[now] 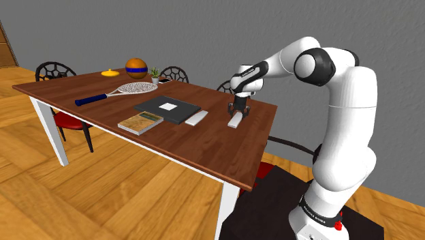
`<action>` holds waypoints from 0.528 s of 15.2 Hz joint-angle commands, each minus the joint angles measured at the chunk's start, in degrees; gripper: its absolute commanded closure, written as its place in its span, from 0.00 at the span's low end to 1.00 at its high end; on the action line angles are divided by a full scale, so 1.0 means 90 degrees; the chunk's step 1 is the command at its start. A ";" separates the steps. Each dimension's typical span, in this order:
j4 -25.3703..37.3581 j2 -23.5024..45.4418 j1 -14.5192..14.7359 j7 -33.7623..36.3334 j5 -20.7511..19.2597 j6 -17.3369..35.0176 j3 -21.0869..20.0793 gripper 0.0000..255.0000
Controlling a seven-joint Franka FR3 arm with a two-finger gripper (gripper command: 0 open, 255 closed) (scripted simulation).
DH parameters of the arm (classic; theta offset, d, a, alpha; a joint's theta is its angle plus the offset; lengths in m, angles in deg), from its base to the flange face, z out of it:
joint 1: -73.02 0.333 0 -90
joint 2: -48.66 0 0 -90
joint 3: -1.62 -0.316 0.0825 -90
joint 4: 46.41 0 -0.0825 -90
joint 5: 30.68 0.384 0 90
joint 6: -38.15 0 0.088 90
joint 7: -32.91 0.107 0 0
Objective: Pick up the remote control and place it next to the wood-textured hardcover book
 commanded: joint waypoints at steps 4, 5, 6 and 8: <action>0.0139 -0.0191 0.0011 0.0017 -0.0033 -0.0328 0.0012 1.00; 0.0174 -0.0230 0.0013 0.0020 -0.0040 -0.0402 0.0015 1.00; 0.0212 -0.0267 0.0015 0.0023 -0.0046 -0.0476 0.0017 1.00; 0.0290 -0.0339 0.0018 0.0029 -0.0058 -0.0626 0.0021 1.00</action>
